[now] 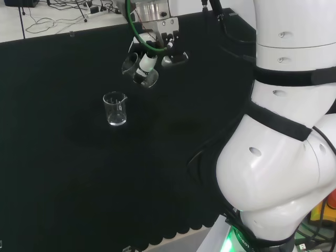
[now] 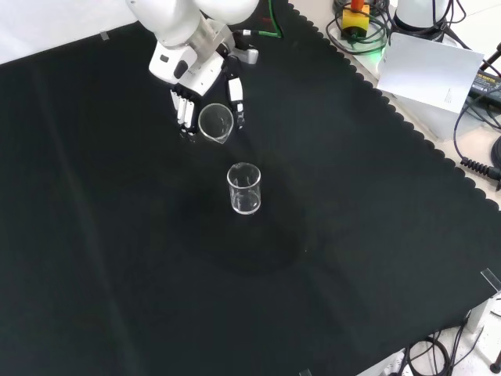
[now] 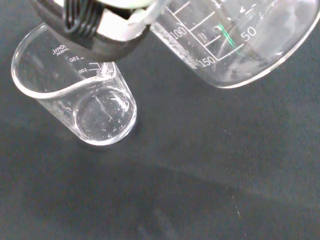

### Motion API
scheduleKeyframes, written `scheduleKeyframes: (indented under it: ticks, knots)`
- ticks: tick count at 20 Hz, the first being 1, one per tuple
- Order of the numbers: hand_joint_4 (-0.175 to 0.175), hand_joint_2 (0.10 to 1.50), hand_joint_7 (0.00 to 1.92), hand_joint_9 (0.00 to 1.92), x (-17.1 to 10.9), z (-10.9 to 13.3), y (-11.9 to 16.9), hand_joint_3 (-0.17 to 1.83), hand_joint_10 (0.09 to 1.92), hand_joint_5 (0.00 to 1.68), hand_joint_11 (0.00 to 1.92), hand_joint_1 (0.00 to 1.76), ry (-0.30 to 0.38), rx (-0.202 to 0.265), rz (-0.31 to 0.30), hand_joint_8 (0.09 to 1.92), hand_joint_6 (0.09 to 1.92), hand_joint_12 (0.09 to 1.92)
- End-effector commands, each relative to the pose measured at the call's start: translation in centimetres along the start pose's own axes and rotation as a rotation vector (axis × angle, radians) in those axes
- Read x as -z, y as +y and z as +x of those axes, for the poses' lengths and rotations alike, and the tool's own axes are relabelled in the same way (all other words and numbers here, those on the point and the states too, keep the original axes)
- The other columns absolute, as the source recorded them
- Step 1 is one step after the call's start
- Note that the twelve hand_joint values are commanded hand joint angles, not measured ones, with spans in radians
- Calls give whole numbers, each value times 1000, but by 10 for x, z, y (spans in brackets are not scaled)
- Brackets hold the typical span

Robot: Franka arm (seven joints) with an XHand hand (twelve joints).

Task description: Place the beaker back on the table.

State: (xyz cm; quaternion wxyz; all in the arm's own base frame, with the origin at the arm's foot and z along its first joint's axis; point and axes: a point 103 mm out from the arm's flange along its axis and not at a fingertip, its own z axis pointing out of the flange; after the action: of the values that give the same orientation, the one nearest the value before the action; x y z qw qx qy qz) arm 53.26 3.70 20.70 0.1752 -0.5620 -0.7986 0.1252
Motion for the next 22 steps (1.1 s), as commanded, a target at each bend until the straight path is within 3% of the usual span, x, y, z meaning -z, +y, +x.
scheduleKeyframes:
  ticks: [1, 14, 16, 22]
  knots:
    - [-130, 1124, 1294, 1312, -1, -10, 0, -175, 1024, 970, 1067, 1284, 47, 31, -56, 643, 1027, 788]
    - [-126, 1126, 1290, 1303, -27, -54, 5, -175, 1026, 967, 1063, 1283, 237, 64, -175, 648, 1034, 793]
    - [-126, 1126, 1289, 1301, -33, -53, 12, -175, 1026, 967, 1063, 1283, 254, 71, -185, 648, 1034, 793]
    - [-121, 1128, 1286, 1294, -46, -73, 9, -175, 1023, 965, 1062, 1281, 367, 92, -277, 646, 1042, 794]
